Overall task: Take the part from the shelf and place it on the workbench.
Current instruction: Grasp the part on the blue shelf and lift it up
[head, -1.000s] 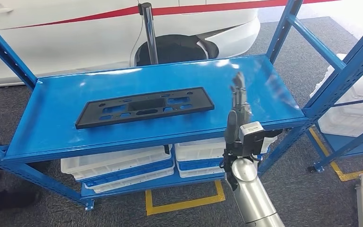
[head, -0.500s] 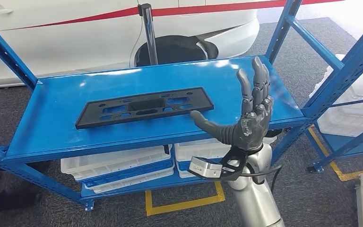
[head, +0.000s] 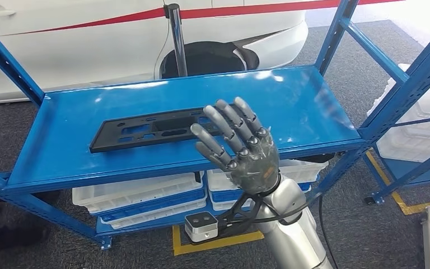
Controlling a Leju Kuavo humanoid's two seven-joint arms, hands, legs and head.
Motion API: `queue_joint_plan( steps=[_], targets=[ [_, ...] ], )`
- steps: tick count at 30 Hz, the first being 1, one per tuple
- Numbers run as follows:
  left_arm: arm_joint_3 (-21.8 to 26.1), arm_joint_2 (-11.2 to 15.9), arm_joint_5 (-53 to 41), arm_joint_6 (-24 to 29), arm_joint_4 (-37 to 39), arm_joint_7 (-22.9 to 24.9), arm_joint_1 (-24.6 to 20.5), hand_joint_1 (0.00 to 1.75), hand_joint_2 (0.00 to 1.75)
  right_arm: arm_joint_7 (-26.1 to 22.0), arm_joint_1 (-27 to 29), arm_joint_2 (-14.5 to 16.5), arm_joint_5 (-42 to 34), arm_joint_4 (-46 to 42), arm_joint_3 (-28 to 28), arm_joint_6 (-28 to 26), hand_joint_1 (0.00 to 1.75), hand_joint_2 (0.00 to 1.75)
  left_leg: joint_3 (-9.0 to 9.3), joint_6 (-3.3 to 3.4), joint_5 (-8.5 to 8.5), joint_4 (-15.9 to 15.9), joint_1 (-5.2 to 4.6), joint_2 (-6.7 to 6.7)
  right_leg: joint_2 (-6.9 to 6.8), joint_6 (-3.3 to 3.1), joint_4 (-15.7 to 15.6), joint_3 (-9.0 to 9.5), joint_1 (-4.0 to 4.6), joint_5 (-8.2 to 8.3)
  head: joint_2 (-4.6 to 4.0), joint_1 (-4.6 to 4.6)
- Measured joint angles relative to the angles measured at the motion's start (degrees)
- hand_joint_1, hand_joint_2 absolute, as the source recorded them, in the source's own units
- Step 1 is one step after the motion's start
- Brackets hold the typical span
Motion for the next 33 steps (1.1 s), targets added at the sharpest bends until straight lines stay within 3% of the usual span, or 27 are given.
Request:
queue_joint_plan(
  steps=[3,6,8,10,11,12,13,15,16,18,21,23,25,27,28,29,31,33],
  targets=[
    [-0.21,0.00,-0.36,-0.25,0.00,0.02,-0.45,0.00,0.00,0.01,-0.36,-0.66,0.89,2.06,1.91,0.00,0.00,1.75,-0.04,0.33,-0.12,-0.13,-0.20,0.00,0.00,0.33,0.15,0.01,-0.24,0.17,0.01,0.00],
    [-0.39,-0.01,-1.03,-0.52,0.00,-0.02,-1.08,0.00,0.00,0.02,-0.51,-1.18,0.20,3.76,3.44,0.00,0.00,1.75,0.69,1.05,-0.28,-0.71,0.26,-0.03,-0.08,0.92,2.01,-0.49,-0.28,-0.06,0.01,0.03],
    [-0.55,-0.02,-1.43,-0.63,0.00,-0.02,-1.49,0.00,0.00,0.05,-0.75,-1.59,-0.62,4.88,4.21,0.00,0.00,1.75,1.42,1.28,-0.33,-0.87,0.60,-0.01,-0.18,1.40,6.60,-2.87,-0.39,-2.41,-0.01,0.10],
    [-0.92,-0.02,-1.76,-0.63,0.00,0.13,-1.71,0.00,0.00,0.10,-0.80,-2.10,-1.31,6.36,4.89,0.00,0.00,1.75,1.65,1.25,-0.54,-0.85,0.70,0.04,-0.26,1.84,14.10,-7.18,-0.70,-5.46,0.00,0.15],
    [-1.12,-0.02,-1.89,-0.62,0.00,0.22,-1.71,0.00,0.00,0.11,-0.70,-2.36,-1.63,7.09,5.14,0.00,0.00,1.75,1.79,1.12,-0.70,-0.83,0.77,0.05,-0.34,2.01,16.71,-8.99,-0.87,-6.12,0.00,0.15],
    [-1.26,-0.02,-1.97,-0.62,0.00,0.31,-1.67,0.00,0.00,0.11,-0.61,-2.60,-1.93,7.74,5.31,0.00,0.00,1.75,2.00,0.93,-0.91,-0.80,0.88,0.04,-0.43,2.15,17.25,-9.80,-1.02,-5.65,0.00,0.15],
    [-1.37,-0.02,-2.00,-0.62,0.00,0.35,-1.62,0.00,0.00,0.12,-0.55,-2.79,-2.19,8.25,5.40,0.00,0.00,1.75,2.34,0.68,-1.20,-0.78,1.04,0.02,-0.55,2.31,15.51,-9.41,-1.18,-4.06,0.00,0.15],
    [-1.58,-0.01,-2.03,-0.63,0.00,0.38,-1.60,0.00,0.00,0.13,-0.65,-3.12,-2.49,9.26,5.57,0.00,0.00,1.75,3.31,-0.04,-1.96,-0.77,1.42,-0.04,-0.83,2.69,7.68,-6.19,-1.46,0.50,-0.01,0.16],
    [-1.69,0.01,-2.04,-0.63,0.00,0.38,-1.67,0.00,0.00,0.14,-0.77,-3.25,-2.56,9.77,5.68,0.00,0.00,1.75,3.64,-0.48,-2.32,-0.75,1.49,-0.04,-0.96,2.59,4.14,-4.74,-1.43,1.57,-0.01,0.20],
    [-1.81,0.06,-2.04,-0.64,0.00,0.39,-1.81,0.00,0.00,0.17,-0.89,-3.52,-2.57,10.68,5.87,0.00,0.00,1.75,3.94,-1.37,-2.79,-0.81,1.46,0.00,-1.08,1.71,1.11,-3.55,-1.15,1.72,0.01,0.22],
    [-1.88,0.05,-2.05,-0.72,0.00,0.44,-1.90,0.00,0.00,0.20,-1.00,-3.78,-2.54,11.35,5.95,0.00,0.00,1.75,4.21,-2.31,-3.23,-0.14,1.59,0.11,-0.90,0.00,0.94,-2.84,-1.00,1.35,0.02,0.14],
    [-2.01,0.03,-2.08,-0.79,0.00,0.40,-2.22,0.00,0.00,0.20,-1.27,-3.83,-2.53,11.71,6.05,0.00,0.00,1.75,1.76,-2.58,-4.31,4.54,1.69,0.10,-0.78,-0.66,0.87,-1.97,-1.01,0.96,0.02,0.05],
    [-2.19,0.04,-2.10,-0.82,0.00,0.33,-2.42,0.00,0.00,0.19,-1.42,-3.87,-2.53,12.18,6.13,0.00,0.00,1.75,-3.32,-2.66,-6.69,12.52,1.53,0.08,-0.60,-1.10,0.86,-1.30,-0.79,0.29,0.02,-0.03],
    [-2.41,0.04,-2.11,-0.85,0.00,0.31,-2.28,0.00,0.00,0.17,-1.36,-3.93,-2.53,12.76,6.18,0.00,0.00,1.75,-7.38,-2.35,-8.12,16.85,1.20,0.07,-0.28,-1.34,0.86,-0.29,-0.37,-0.58,0.02,-0.06],
    [-2.54,0.04,-2.11,-0.86,0.00,0.30,-2.23,0.00,0.00,0.17,-1.34,-3.96,-2.53,13.03,6.18,0.00,0.00,1.75,-8.01,-1.92,-7.28,15.91,0.96,0.07,-0.14,-1.43,0.86,0.45,-0.09,-1.10,0.01,-0.07],
    [-2.65,0.04,-2.11,-0.87,0.00,0.30,-2.23,0.00,0.00,0.17,-1.35,-3.98,-2.53,13.23,6.19,0.00,0.00,1.75,-7.71,-1.31,-5.25,13.09,0.64,0.05,-0.04,-1.50,0.84,1.28,0.19,-1.66,0.01,-0.07],
    [-2.78,0.15,-2.11,-0.89,0.00,0.29,-2.25,0.00,0.00,0.17,-1.42,-4.00,-2.53,13.47,6.19,0.00,0.00,1.75,-5.86,0.39,0.70,5.20,-0.34,-0.12,0.07,-1.53,0.69,2.80,0.65,-2.77,0.00,-0.02],
    [-2.84,0.28,-2.13,-0.94,0.00,0.26,-2.33,0.00,0.00,0.17,-1.47,-4.05,-2.53,13.65,6.19,0.00,0.00,1.75,-4.46,1.47,3.67,0.67,-1.10,-0.38,0.35,-1.32,0.28,3.57,0.69,-3.48,0.00,0.03]
  ],
)
